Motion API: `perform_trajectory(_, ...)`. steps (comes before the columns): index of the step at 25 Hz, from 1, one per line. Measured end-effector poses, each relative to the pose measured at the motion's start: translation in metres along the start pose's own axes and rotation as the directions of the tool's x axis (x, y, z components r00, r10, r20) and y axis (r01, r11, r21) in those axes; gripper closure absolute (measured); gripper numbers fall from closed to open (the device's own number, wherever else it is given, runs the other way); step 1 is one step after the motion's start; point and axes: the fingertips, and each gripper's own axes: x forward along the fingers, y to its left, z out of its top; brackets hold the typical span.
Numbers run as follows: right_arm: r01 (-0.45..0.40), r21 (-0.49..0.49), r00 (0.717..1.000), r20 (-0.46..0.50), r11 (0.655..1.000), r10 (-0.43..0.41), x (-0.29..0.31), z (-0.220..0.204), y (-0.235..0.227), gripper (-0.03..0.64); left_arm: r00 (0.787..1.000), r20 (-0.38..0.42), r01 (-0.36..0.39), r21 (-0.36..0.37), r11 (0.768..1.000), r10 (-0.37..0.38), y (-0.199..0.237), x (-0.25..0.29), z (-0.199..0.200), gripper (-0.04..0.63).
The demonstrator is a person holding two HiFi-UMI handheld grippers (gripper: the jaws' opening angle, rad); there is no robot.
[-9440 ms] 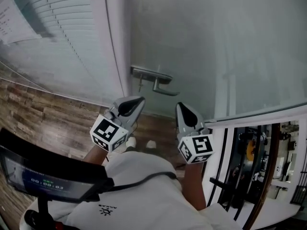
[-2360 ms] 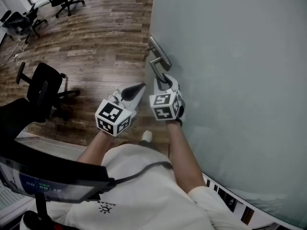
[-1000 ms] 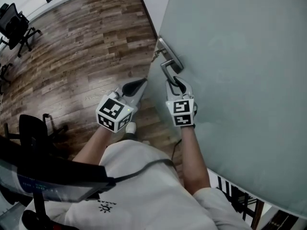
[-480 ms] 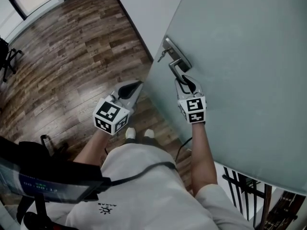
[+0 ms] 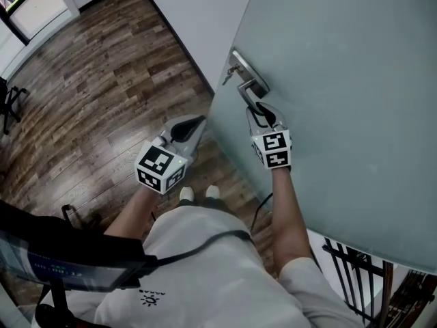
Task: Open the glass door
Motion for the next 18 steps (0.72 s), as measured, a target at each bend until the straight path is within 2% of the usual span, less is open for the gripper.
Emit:
perform_trajectory(5, 0.015, 0.011, 1.000, -0.001, 1.000, -0.015, 0.007, -0.004, -0.017, 0.507, 1.000, -0.007, -0.030, 0.004, 1.000, 0.030, 0.002, 0.009, 0.002, 0.591)
perform_trajectory(10, 0.021, 0.030, 1.000, -0.006, 0.999, -0.021, 0.020, -0.019, -0.068, 0.506, 0.998, -0.035, -0.058, 0.014, 0.998, 0.058, -0.007, 0.051, 0.006, 0.591)
perform_trajectory(18, 0.048, 0.028, 0.999, -0.021, 0.998, -0.048, 0.019, -0.019, -0.065, 0.506, 0.997, -0.039, -0.071, 0.020, 0.997, 0.072, -0.011, 0.033, -0.001, 0.591)
